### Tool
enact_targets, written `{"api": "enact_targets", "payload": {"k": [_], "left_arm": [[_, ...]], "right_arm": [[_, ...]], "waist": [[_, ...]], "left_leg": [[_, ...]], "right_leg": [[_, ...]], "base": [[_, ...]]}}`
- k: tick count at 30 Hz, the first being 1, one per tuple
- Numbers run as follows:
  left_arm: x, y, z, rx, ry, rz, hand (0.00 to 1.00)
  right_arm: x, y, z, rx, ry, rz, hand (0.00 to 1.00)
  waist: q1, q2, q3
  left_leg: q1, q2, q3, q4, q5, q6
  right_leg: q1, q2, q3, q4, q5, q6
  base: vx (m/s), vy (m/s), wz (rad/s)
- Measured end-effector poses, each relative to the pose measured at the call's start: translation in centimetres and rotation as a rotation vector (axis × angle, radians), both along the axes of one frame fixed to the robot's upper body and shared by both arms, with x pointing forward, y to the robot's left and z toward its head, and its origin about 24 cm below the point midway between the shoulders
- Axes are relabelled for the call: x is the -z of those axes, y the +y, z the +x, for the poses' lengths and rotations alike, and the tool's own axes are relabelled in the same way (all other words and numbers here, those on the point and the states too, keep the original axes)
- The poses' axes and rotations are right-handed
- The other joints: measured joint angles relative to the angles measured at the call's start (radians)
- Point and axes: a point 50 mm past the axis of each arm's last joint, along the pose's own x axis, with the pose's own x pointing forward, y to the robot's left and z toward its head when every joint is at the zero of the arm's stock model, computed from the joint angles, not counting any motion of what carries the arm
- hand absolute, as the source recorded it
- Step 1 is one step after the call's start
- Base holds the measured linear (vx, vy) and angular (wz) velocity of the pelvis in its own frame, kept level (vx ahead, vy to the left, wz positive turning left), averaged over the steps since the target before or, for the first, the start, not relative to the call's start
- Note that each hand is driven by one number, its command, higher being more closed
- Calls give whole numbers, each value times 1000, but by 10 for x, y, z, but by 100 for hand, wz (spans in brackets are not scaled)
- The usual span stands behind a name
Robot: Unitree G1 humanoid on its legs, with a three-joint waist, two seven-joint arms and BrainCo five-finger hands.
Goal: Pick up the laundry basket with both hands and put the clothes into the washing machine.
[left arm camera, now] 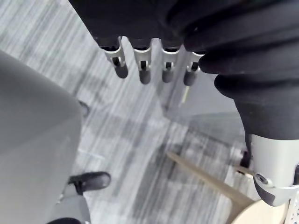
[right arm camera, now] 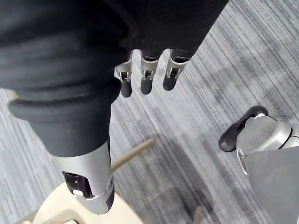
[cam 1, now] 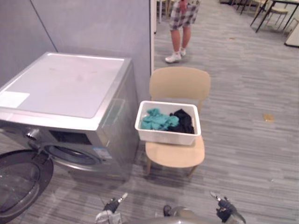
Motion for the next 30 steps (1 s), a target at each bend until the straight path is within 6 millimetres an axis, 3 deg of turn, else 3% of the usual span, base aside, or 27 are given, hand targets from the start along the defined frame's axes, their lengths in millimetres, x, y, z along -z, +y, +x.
{"api": "enact_targets", "payload": {"k": [3, 4, 6, 10, 11, 12, 13, 15, 16, 18, 20, 21, 22, 23, 24, 25, 27, 29, 30], "left_arm": [[-1, -5, -1, -28, -32, -10, 0], [-1, -2, -4, -69, -33, -10, 0], [0, -1, -11, -75, -15, -9, 0], [0, 0, -8, -44, -16, 1, 0], [-1, 0, -5, -31, -22, 5, 0], [-2, -1, -1, 6, -28, 9, 0], [-2, -2, 1, 24, -29, 12, 0], [-4, -7, 12, 117, -41, 22, 0], [-5, -8, 17, 147, -50, 28, 0], [-9, -11, 33, 222, -86, 42, 0], [-16, -16, 55, 238, -144, 44, 0], [-18, -16, 59, 237, -156, 44, 0], [-19, -16, 60, 228, -163, 47, 0], [-18, -12, 58, 220, -155, 58, 0], [-18, -5, 56, 210, -146, 72, 0], [-15, -12, 54, 197, -129, 53, 0], [-14, -20, 53, 179, -130, 28, 0], [-14, -22, 53, 104, -141, 3, 0], [-13, -18, 51, 54, -140, -4, 0]], "right_arm": [[0, -2, 1, -20, 12, -10, 0], [1, 4, 2, -43, 17, 0, 0], [2, 11, 6, -54, 8, 16, 0], [1, 16, 13, -65, -7, 25, 0], [1, 17, 13, -78, -5, 21, 0], [2, 18, 13, -86, -2, 22, 0], [2, 19, 12, -89, 2, 23, 0], [4, 26, 9, -89, 6, 40, 0], [5, 27, 9, -88, 6, 45, 0], [6, 29, 6, -82, 12, 52, 0], [4, 21, 7, -47, 2, 41, 0], [3, 18, 7, -35, 0, 35, 0], [2, 10, 3, 0, 0, 24, 0], [3, 7, -3, 23, 5, 21, 0], [3, 4, -7, 49, 4, 18, 0], [-1, -9, -8, 97, -13, -9, 0], [-4, -23, -14, 164, -20, -30, 0], [-5, -32, -20, 214, -10, -39, 0], [-6, -35, -21, 226, -10, -43, 0]], "waist": [[17, 60, 18], [55, 77, 20], [57, 88, 13], [55, 90, -1], [55, 86, -3], [54, 81, -2], [51, 77, 0], [0, 63, 10], [-7, 61, 19], [-31, 54, 38], [-32, 49, 41], [-36, 56, 44], [-47, 60, 47], [-47, 31, 36], [-48, 17, 45], [-51, 59, 58], [-47, 51, 65], [-48, 50, 65], [-47, 55, 62]], "left_leg": [[-100, -18, 30, 20, 8, 7], [-71, -7, 60, 32, 16, 11], [-51, -6, 95, 20, 2, 36], [-30, -27, 157, -23, -9, 60], [-26, -34, 166, -35, 0, 76], [-13, -38, 172, -46, -3, 86], [5, -43, 173, -50, -4, 89], [61, -46, 161, -52, -5, 89], [85, -42, 160, -58, -5, 90], [151, -40, 160, -89, -5, 91], [174, -14, 154, -87, -17, 68], [182, 1, 149, -85, -25, 53], [204, 28, 143, -81, -40, 20], [223, 28, 145, -72, -52, -6], [233, 18, 144, -56, -68, -31], [234, 59, 137, -6, -81, -51], [211, 59, 111, 7, -67, -61], [187, 59, 108, -90, -51, -58], [143, 72, 110, -110, 13, -31]], "right_leg": [[68, 18, 33, -114, 13, -19], [98, 38, 80, -139, 17, -13], [135, 37, 108, -173, 44, 21], [109, 13, 120, -152, 61, 64], [85, 3, 107, -110, 45, 90], [47, 1, 69, -21, 0, 144], [24, 1, 44, 35, -19, 176], [-50, -3, -65, 285, -26, 204], [-70, -12, -99, 349, -24, 209], [-108, -60, -195, 485, -79, 162], [-176, -158, -274, 476, -115, 122], [-185, -173, -283, 443, -114, 120], [-181, -192, -278, 278, -62, 106], [-150, -209, -247, 123, 67, 86], [-132, -230, -209, 64, 142, 141], [-109, -189, -209, 87, 115, 141], [-84, -191, -196, 57, 107, 130], [-34, -186, -207, 12, 107, 130], [-29, -167, -210, 11, 106, 130]], "base": [[0, 97, -37], [31, 167, -87], [68, 166, -67], [143, 138, -32], [199, 64, -11], [213, 42, -8], [257, 0, 9], [294, -31, 32], [260, -62, 44], [236, -74, 33], [301, -141, 8], [301, -225, 3], [356, -290, -2], [390, -319, -5], [364, -309, -17], [301, -271, -16], [216, -248, -12], [122, -205, 5], [60, -130, -18]]}}
